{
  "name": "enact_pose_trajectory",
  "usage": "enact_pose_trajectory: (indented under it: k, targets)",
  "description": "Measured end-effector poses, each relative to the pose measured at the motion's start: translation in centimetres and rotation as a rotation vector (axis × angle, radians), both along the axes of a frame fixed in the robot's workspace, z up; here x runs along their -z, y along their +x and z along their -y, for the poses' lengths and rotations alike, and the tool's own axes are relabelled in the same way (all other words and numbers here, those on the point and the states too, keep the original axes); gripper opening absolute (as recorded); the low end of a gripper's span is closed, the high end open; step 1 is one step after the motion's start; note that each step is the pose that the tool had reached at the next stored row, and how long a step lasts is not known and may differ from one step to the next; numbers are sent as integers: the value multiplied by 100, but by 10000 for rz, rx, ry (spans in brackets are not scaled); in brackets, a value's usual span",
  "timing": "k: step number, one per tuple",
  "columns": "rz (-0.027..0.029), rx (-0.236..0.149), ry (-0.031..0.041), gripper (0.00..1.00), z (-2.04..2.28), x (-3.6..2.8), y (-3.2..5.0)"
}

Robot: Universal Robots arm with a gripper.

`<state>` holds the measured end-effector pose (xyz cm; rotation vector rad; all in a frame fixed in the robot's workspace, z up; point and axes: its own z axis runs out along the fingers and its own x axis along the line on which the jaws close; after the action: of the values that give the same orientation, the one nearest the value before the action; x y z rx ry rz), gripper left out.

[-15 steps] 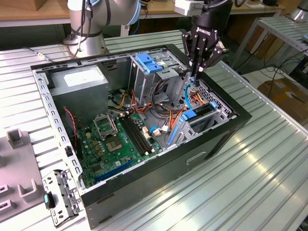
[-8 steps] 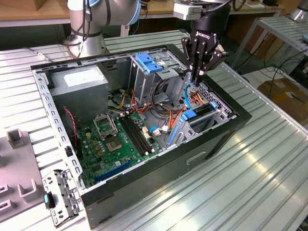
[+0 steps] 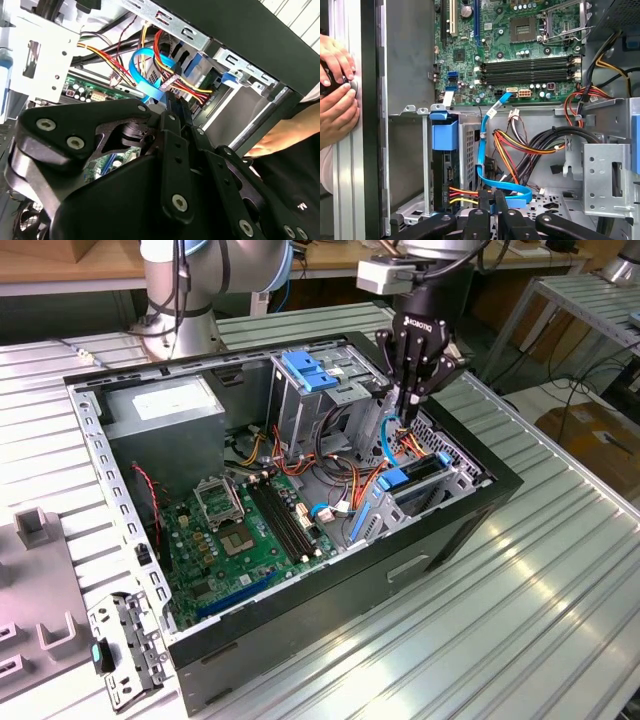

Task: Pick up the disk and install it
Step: 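Insert the second disk wire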

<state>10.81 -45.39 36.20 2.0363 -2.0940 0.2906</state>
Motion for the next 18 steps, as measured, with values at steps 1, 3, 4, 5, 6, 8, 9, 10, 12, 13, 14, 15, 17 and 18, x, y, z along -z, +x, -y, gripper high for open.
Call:
enact_pose_trajectory:
  k: [1, 3, 4, 5, 6, 8, 9, 10, 12, 13, 14, 15, 17, 18]
  targets:
    - [0, -1, -37, 16, 0, 7, 0]
    - [0, -1, -119, 16, 0, 20, 1]
    - [0, 0, -146, 16, 0, 25, 1]
    - [0, 0, -181, 17, 0, 31, 1]
    - [0, -1, -202, 17, 0, 35, 1]
    - [0, -1, -258, 24, 0, 45, 1]
    - [0, -1, -273, 24, 0, 48, 1]
    - [0, 0, -276, 24, 2, 48, 1]
    - [1, 0, -276, 16, 9, 48, 1]
    - [1, 0, -276, 16, 14, 48, 1]
    - [0, -3, -275, 16, 20, 49, 0]
    - [3, -10, -275, 16, 26, 49, 0]
    - [39, -36, -276, 16, 46, 48, -17]
    - [57, -46, -275, 16, 51, 49, -29]
